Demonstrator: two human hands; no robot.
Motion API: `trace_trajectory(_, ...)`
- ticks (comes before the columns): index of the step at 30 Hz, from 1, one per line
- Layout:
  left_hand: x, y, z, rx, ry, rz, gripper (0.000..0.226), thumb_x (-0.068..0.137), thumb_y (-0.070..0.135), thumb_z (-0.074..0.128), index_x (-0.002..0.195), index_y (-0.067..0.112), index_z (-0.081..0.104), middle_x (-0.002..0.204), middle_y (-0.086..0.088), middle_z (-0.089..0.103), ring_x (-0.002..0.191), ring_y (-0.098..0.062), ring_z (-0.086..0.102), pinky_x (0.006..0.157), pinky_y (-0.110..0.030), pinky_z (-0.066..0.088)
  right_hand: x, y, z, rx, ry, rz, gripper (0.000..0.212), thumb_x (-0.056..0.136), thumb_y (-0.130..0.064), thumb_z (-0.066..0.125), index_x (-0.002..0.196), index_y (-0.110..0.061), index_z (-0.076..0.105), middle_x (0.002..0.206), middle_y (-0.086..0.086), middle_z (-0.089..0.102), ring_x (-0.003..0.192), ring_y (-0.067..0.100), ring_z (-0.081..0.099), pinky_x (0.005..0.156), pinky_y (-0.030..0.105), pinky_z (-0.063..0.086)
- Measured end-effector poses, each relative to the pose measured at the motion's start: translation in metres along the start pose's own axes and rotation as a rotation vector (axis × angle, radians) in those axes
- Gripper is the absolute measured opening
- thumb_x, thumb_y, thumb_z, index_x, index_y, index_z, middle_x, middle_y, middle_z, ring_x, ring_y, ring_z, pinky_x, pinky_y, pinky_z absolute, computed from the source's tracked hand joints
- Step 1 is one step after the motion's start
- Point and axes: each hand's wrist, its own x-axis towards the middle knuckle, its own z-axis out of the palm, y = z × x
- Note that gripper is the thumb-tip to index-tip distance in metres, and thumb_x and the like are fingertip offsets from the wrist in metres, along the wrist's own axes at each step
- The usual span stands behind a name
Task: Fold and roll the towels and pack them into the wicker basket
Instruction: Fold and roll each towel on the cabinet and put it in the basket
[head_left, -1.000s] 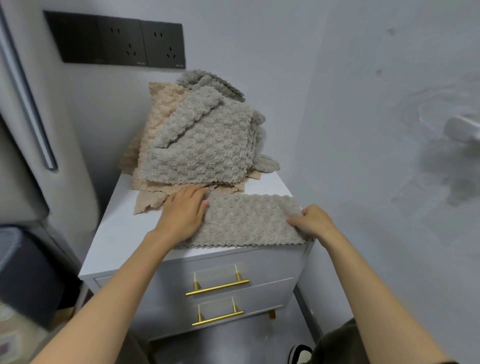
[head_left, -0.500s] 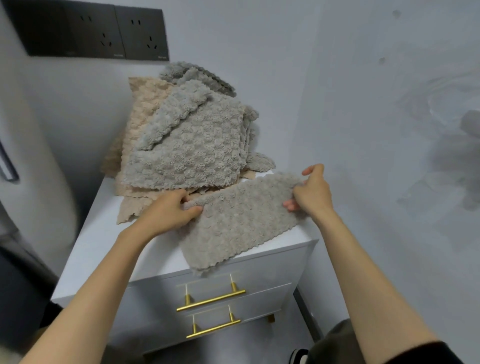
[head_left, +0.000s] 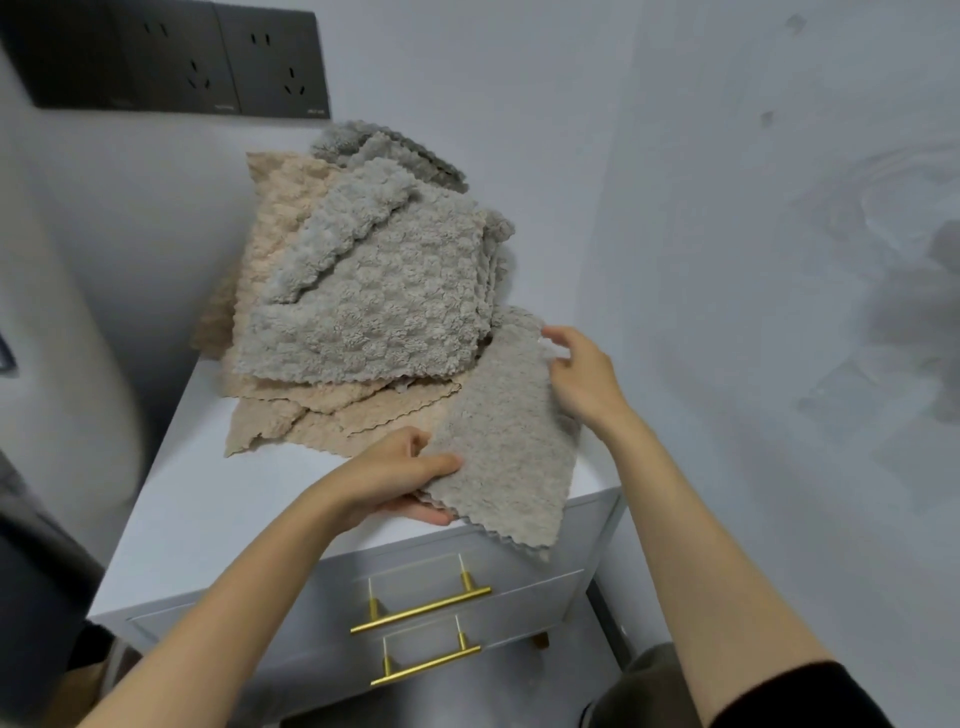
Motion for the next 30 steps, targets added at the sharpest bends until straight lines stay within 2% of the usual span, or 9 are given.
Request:
trace_trajectory(3,-0.005,-0.001,0.001,0.012,0.011,0.01,0.071,0.088,0.025,0.068,0.143,0.01,0.026,0.141,-0.018,0.044,0.073,-0.027,0.073,0.068,-0.031,0.06,-0.013,0.001,-0.005,-0.161,-0.092,-0.051,0.049,0.09,0.008,0.035,0.131,-0.01,0.053,0.137,0.009,0.052,0.125,0.021,0.049,0.103,0.027,0.035)
trace_trajectory(5,-0.012,0.0,0.002,0.027,0.02,0.005,0.057,0.089,0.024,0.067,0.132,0.008,0.032,0.105,-0.023,0.067,0.063,-0.025,0.071,0.059,-0.027,0.059,-0.028,-0.003,-0.011,-0.23,-0.155,-0.106,0.045,0.089,0.007,0.037,0.123,-0.012,0.059,0.13,0.007,0.056,0.114,0.018,0.054,0.092,0.019,0.039)
trace_trajectory(7,-0.018,0.001,0.003,0.05,0.03,0.016,0.036,0.09,0.023,0.064,0.111,0.005,0.042,0.076,-0.019,0.07,0.055,-0.02,0.069,0.054,-0.024,0.058,-0.047,-0.007,-0.016,-0.262,-0.249,-0.155,0.042,0.087,0.007,0.04,0.117,-0.013,0.061,0.123,0.005,0.059,0.101,0.012,0.054,0.077,0.01,0.037)
trace_trajectory(12,-0.023,-0.002,0.002,0.05,0.05,0.041,0.021,0.095,0.016,0.056,0.105,0.004,0.043,0.057,-0.004,0.068,0.072,-0.026,0.071,0.062,-0.028,0.059,-0.099,-0.017,-0.021,-0.403,-0.542,-0.242,0.051,0.076,-0.008,0.059,0.125,-0.022,0.053,0.126,-0.004,0.054,0.117,0.013,0.048,0.096,0.026,0.043)
trace_trajectory(19,-0.028,-0.004,0.008,-0.009,0.036,0.051,0.004,0.099,0.011,0.044,0.101,0.008,0.043,0.076,-0.004,0.052,0.082,-0.026,0.073,0.068,-0.028,0.057,-0.136,0.001,0.007,-0.757,-0.381,-0.467,0.072,0.073,-0.039,0.071,0.133,-0.022,0.034,0.135,-0.003,0.036,0.121,0.019,0.037,0.093,0.034,0.041)
trace_trajectory(22,-0.03,-0.006,0.009,-0.042,0.02,0.065,0.036,0.097,0.01,0.045,0.132,0.01,0.037,0.109,-0.009,0.061,0.078,-0.025,0.073,0.068,-0.029,0.059,-0.138,0.009,0.017,-0.827,-0.252,-0.527,0.053,0.071,-0.019,0.07,0.118,-0.016,0.045,0.122,0.003,0.048,0.105,0.026,0.05,0.076,0.035,0.045)
trace_trajectory(24,-0.033,-0.007,0.007,-0.037,-0.011,0.122,0.056,0.096,0.007,0.044,0.147,0.026,0.027,0.136,-0.013,0.052,0.079,-0.026,0.073,0.067,-0.028,0.06,-0.136,0.012,0.015,-0.764,-0.191,-0.559,0.039,0.072,-0.01,0.066,0.105,-0.016,0.048,0.107,0.003,0.054,0.09,0.027,0.055,0.063,0.032,0.039)
trace_trajectory(27,-0.038,-0.006,0.005,0.08,-0.055,0.269,0.044,0.099,0.008,0.038,0.135,0.032,0.049,0.112,-0.003,0.065,0.088,-0.023,0.072,0.082,-0.035,0.057,-0.132,0.012,-0.005,-0.615,-0.194,-0.514,0.022,0.089,-0.01,0.051,0.109,-0.016,0.048,0.105,0.003,0.058,0.093,0.027,0.054,0.066,0.031,0.031)
trace_trajectory(30,-0.039,-0.005,0.002,0.286,-0.106,0.351,0.037,0.098,0.011,0.039,0.114,0.031,0.066,0.114,0.003,0.066,0.093,-0.012,0.068,0.081,-0.028,0.054,-0.127,0.02,-0.026,-0.474,-0.227,-0.4,0.027,0.092,-0.016,0.048,0.118,-0.023,0.053,0.113,-0.003,0.063,0.1,0.022,0.058,0.074,0.032,0.042)
